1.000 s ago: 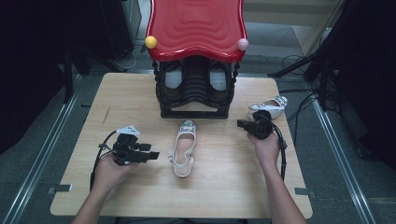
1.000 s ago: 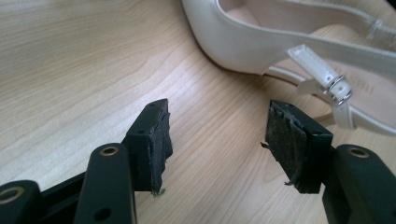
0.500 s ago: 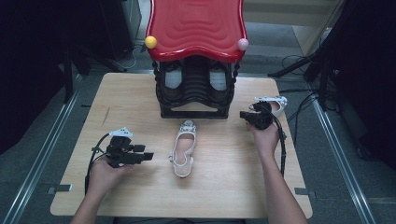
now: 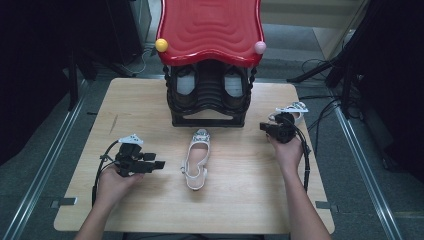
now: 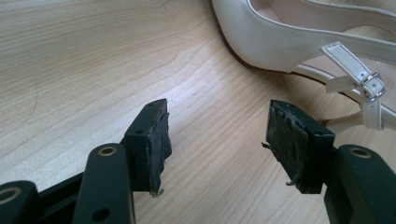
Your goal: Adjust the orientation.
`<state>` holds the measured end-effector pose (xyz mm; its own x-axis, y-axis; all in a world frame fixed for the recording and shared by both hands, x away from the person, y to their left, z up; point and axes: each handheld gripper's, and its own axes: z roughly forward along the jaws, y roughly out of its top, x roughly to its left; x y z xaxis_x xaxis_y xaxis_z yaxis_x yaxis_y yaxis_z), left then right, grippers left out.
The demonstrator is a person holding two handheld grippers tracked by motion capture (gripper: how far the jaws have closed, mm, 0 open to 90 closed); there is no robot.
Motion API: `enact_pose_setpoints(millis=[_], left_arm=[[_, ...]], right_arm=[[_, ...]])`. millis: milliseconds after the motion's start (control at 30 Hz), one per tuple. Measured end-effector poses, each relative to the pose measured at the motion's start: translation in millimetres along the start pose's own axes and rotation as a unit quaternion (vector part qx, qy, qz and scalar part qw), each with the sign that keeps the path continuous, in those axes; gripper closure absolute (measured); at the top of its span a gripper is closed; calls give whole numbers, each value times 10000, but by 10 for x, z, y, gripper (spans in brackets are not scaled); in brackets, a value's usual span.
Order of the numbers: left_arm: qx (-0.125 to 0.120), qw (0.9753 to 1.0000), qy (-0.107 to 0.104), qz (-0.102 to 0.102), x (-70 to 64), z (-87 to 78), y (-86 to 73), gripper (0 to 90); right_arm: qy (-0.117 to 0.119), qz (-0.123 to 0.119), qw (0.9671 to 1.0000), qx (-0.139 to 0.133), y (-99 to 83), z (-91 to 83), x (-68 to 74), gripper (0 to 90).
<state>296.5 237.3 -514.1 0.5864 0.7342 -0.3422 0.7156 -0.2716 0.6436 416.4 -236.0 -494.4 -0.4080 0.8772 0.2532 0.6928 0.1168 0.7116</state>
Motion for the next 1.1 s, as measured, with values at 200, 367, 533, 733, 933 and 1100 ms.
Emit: enact_pose_setpoints(millis=[200, 367, 533, 733, 933, 1100], left_arm=[[10, 10000, -36, -6, 24, 41, 44, 396], [-50, 9999, -88, -36, 38, 82, 66, 396], [-125, 9998, -41, -121, 84, 110, 75, 400], [14, 10000, 60, 30, 91, 144, 144, 416], [-40, 9999, 28, 90, 87, 211, 189, 416], [57, 9999, -13, 125, 74, 268, 236, 415]], right_arm=[[-2, 3, 10000, -12, -48, -57, -21, 900], [-14, 26, 10000, 16, -85, -111, -37, 900], [-33, 57, 10000, 7, -135, -174, -61, 900], [-58, 105, 9999, 9, -194, -258, -99, 900], [-89, 169, 9998, -18, -269, -356, -157, 900], [-155, 239, 9996, -48, -336, -453, -219, 900]])
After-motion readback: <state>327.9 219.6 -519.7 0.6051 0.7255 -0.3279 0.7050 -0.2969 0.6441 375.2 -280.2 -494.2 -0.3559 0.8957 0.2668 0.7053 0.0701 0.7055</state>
